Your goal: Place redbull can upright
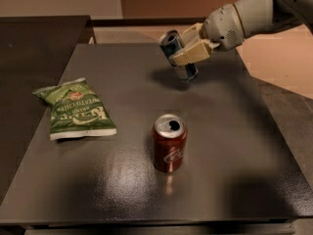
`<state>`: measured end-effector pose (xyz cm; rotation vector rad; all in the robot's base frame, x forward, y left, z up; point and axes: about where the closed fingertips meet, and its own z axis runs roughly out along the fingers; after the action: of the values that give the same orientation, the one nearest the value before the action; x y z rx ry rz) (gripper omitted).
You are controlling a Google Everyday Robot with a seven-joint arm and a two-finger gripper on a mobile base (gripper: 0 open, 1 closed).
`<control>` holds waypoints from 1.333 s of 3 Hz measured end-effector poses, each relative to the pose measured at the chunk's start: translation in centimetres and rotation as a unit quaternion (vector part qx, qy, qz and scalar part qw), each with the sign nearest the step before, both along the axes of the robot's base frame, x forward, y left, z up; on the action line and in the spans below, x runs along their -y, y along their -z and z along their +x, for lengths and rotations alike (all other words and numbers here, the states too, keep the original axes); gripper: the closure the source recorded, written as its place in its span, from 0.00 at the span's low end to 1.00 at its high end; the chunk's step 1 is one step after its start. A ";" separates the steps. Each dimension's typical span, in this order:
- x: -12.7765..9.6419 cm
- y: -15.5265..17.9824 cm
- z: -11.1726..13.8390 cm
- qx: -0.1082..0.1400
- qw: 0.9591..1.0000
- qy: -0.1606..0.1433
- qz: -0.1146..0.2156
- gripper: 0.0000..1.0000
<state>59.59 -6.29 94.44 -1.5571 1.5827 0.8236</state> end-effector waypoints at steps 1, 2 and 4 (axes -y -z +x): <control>0.5 -0.3 0.7 -0.030 0.997 0.017 0.075 1.00; 0.9 -0.5 0.8 -0.041 0.989 0.024 0.140 1.00; 1.3 0.8 0.0 -0.029 0.978 0.034 0.205 1.00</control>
Offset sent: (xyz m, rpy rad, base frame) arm 0.0083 -0.0215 0.0088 0.4429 0.1015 -0.0684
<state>59.61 -7.56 93.67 -1.1866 1.3879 1.0878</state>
